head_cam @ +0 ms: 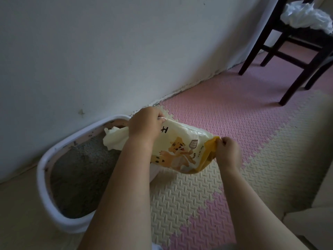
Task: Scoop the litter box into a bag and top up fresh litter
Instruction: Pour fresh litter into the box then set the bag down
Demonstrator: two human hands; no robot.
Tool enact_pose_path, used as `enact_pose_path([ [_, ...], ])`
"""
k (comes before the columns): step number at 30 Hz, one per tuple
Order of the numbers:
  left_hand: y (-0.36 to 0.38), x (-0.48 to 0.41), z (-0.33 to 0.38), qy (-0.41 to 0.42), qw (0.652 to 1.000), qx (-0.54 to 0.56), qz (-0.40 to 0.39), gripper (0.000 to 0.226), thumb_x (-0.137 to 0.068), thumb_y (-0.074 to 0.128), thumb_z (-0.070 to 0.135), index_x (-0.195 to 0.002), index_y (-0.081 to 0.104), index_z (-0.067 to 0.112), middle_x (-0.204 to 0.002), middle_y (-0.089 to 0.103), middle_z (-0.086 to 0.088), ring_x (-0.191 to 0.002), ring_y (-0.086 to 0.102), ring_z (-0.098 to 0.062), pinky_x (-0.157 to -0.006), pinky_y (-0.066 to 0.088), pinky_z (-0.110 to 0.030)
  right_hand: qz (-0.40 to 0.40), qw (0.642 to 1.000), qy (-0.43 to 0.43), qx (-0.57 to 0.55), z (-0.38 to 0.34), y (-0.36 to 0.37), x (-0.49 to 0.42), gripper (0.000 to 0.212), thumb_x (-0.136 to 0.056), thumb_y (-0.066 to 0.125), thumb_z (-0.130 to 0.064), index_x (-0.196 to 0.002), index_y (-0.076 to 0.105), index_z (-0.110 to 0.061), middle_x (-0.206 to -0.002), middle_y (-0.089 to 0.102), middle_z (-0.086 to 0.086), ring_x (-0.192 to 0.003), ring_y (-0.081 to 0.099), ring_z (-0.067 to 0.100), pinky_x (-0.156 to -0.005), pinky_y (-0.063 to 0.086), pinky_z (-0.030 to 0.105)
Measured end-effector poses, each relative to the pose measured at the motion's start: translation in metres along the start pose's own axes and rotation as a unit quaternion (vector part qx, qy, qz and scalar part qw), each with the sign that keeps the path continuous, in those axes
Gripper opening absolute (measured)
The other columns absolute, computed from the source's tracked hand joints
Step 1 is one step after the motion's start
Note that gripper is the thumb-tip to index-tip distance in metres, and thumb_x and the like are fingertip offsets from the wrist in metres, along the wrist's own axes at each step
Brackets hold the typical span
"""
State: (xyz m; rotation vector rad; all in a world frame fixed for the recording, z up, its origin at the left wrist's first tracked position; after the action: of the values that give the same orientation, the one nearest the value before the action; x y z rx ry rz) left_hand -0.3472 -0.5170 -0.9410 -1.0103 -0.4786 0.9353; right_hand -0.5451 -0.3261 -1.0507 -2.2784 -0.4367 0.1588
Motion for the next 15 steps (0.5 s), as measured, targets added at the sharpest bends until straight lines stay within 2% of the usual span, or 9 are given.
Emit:
enact_pose_path([
  [4, -0.002, 0.0, -0.004, -0.01, 1.0, 0.012, 0.018, 0.019, -0.097, 0.048, 0.024, -0.102, 0.067, 0.02, -0.095, 0.068, -0.002, -0.083, 0.056, -0.017, -0.068, 0.037, -0.029, 0.033, 0.997, -0.044, -0.049, -0.021, -0.015, 0.001, 0.03, -0.094, 0.049, -0.024, -0.069, 0.059, -0.011, -0.062, 0.059, 0.005, -0.054, 0.049, 0.019, -0.049, 0.036, 0.029],
  [9, -0.019, -0.001, -0.01, -0.024, 0.996, 0.019, 0.082, 0.023, -0.097, 0.049, 0.022, -0.109, 0.068, 0.016, -0.102, 0.069, -0.004, -0.093, 0.061, -0.022, -0.069, 0.038, -0.028, 0.076, 0.988, -0.095, -0.096, -0.053, -0.036, 0.011, 0.016, -0.091, 0.056, -0.025, -0.081, 0.065, -0.018, -0.076, 0.063, -0.005, -0.07, 0.058, 0.014, -0.059, 0.048, 0.03],
  [12, -0.03, -0.001, -0.016, -0.033, 0.992, 0.016, 0.122, 0.022, -0.097, 0.049, 0.02, -0.107, 0.068, 0.015, -0.1, 0.07, -0.005, -0.091, 0.062, -0.023, -0.067, 0.038, -0.028, 0.108, 0.979, -0.121, -0.122, -0.074, -0.047, 0.018, 0.015, -0.091, 0.056, -0.028, -0.081, 0.064, -0.019, -0.08, 0.062, -0.006, -0.072, 0.056, 0.012, -0.062, 0.047, 0.028],
  [15, -0.029, -0.003, -0.026, -0.056, 0.992, 0.013, 0.116, 0.022, -0.096, 0.048, 0.016, -0.102, 0.068, 0.014, -0.095, 0.069, -0.005, -0.086, 0.06, -0.024, -0.065, 0.039, -0.029, 0.124, 0.972, -0.141, -0.14, -0.09, -0.055, 0.025, 0.015, -0.091, 0.058, -0.028, -0.078, 0.06, -0.022, -0.081, 0.06, -0.005, -0.073, 0.053, 0.012, -0.058, 0.038, 0.018],
])
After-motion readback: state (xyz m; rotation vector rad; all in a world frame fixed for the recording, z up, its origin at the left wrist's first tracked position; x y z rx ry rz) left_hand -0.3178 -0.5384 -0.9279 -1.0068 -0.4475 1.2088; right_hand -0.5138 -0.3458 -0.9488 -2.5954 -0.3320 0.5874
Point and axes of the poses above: each hand's wrist, its own x-axis away from the middle knuckle, its own y-axis out of the palm, z = x × y, the point moved 8 cm from there along -x, towards the middle knuckle
